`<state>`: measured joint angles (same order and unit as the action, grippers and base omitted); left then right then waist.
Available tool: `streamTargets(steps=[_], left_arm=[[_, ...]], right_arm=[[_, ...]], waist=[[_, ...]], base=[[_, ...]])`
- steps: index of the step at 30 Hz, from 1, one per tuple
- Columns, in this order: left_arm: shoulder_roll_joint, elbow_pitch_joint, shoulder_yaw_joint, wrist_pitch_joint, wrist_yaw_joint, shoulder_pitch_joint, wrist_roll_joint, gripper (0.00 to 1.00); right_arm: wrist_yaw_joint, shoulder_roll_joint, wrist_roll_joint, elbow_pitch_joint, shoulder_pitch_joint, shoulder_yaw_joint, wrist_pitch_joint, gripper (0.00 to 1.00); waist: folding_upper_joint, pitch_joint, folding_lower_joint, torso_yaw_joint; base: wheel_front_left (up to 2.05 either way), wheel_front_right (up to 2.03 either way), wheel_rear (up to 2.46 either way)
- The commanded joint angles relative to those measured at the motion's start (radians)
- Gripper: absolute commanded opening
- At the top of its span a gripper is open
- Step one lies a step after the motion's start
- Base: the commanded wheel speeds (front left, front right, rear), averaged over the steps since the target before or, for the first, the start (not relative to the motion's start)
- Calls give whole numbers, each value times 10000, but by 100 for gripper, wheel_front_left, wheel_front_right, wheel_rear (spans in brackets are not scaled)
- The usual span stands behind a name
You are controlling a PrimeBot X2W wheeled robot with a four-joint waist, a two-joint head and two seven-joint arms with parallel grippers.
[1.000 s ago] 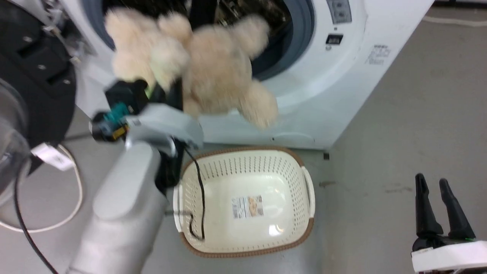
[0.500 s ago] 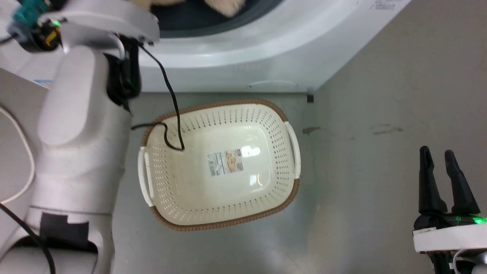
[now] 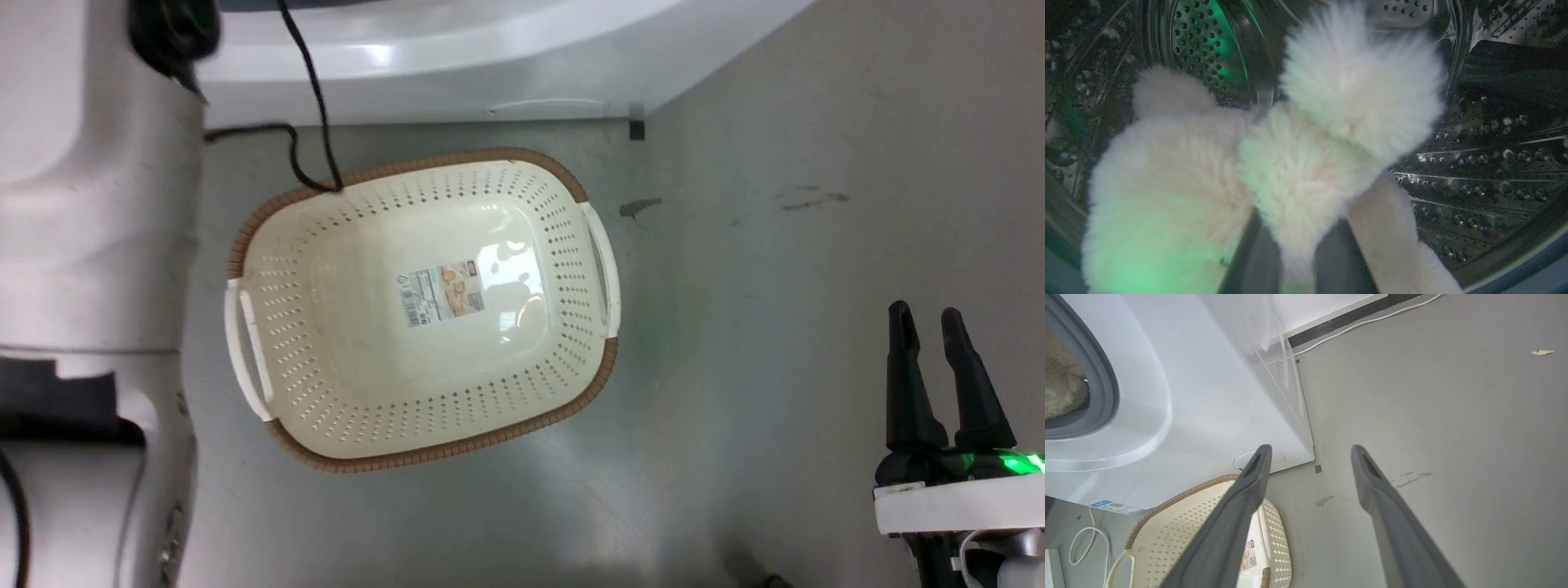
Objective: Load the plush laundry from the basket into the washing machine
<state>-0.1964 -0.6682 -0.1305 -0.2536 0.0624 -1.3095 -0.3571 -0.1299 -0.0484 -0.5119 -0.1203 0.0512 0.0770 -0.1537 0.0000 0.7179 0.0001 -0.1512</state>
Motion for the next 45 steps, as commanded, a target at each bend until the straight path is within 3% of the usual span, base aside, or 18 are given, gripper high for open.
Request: streamTargets(steps=[1,20,22,23,33,39,45], left_arm=[[-92,-5,41,-81,-63,-339,87,0],[-833,-989,26,76,37,-2650,361,0],[-845,-1089,7,110,154,-2792,398,39],[-832,-1138,20,117,195,-2847,380,100],[-627,-1528,-47,29,44,-2999,217,100],[-277,-1620,-192,-50,-379,-2590,96,100],[124,-919,67,-77,-462,-1718,-37,100]], right_arm=[[-8,-18,-71,14,80,-37,-92,100],[-8,-18,-332,354,-164,-569,-554,100],[-8,-18,-358,384,-165,-599,-594,100],[-8,-18,-373,400,-154,-612,-615,100],[-8,-18,-267,447,28,-463,-639,100],[-8,-18,-13,183,266,-121,-440,100],[-8,-18,207,-79,447,170,-135,100]], waist=[[0,192,-1,-162],[0,1193,-1,-919],[0,1272,-1,-921],[0,1302,-1,-918],[0,1308,-1,-545],[0,1064,-1,-12],[0,612,-1,527]], base=[[0,0,0],[0,0,0],[0,0,0],[0,0,0],[0,0,0],[0,0,0],[0,0,0]])
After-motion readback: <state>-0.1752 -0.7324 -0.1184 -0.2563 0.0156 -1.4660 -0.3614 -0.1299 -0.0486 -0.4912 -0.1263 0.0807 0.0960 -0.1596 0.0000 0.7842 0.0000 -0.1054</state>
